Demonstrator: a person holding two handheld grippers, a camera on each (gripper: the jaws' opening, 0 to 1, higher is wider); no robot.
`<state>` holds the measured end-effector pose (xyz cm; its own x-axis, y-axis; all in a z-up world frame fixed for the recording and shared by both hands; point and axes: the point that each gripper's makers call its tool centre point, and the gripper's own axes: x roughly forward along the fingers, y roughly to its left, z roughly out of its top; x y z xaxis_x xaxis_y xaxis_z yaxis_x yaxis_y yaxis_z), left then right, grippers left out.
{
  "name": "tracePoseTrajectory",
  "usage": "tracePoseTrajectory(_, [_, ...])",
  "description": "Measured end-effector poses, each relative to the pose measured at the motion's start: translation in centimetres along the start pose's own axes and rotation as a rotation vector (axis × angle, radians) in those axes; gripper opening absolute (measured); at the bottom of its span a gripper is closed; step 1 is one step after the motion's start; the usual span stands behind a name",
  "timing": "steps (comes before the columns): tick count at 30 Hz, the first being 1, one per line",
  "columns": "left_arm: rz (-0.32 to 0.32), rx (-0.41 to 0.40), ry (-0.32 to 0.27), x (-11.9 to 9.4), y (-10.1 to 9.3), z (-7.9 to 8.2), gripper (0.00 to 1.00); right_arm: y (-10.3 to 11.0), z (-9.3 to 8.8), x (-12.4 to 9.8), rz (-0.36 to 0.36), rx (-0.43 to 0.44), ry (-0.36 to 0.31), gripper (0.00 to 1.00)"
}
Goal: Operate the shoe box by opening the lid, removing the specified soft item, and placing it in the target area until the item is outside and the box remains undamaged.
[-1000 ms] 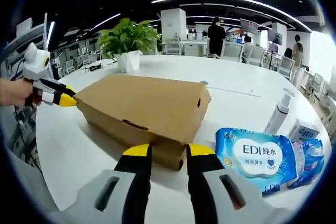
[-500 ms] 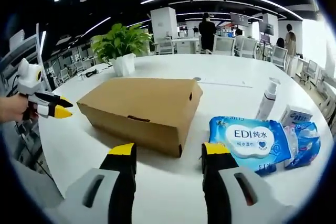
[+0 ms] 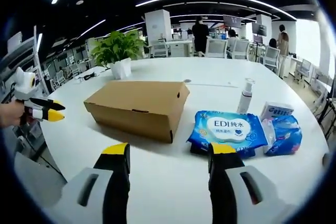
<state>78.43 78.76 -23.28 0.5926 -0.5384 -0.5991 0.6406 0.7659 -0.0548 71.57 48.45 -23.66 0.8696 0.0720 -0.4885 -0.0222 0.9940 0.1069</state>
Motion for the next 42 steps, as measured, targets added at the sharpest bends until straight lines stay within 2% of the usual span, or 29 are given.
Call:
tracePoseTrajectory(10, [-0.034, 0.026, 0.003, -1.3, -3.3, -1.0, 0.42, -0.4, -0.3, -3.6, -0.021, 0.019, -0.018, 0.59])
tracePoseTrajectory(19, [-0.038, 0.027, -0.022, -2.3, -4.3, 0.0, 0.43, -3.0, -0.7, -6.7, -0.073, 0.04, -0.029, 0.6])
tracePoseTrajectory(28, [-0.075, 0.01, -0.012, -3.3, -6.8, -0.8, 0.44, -4.6, -1.8, -9.7, -0.099, 0.062, -0.013, 0.63])
tracePoseTrajectory(36, [-0.12, -0.033, -0.024, -4.3, -9.2, -0.6, 0.48, -6.1, -2.9, -11.3, -0.115, 0.091, -0.007, 0.66])
tracePoseTrajectory(42, [-0.132, -0.054, -0.05, -4.4, -9.7, -0.1, 0.48, -7.0, -3.4, -12.4, -0.138, 0.122, -0.016, 0.68])
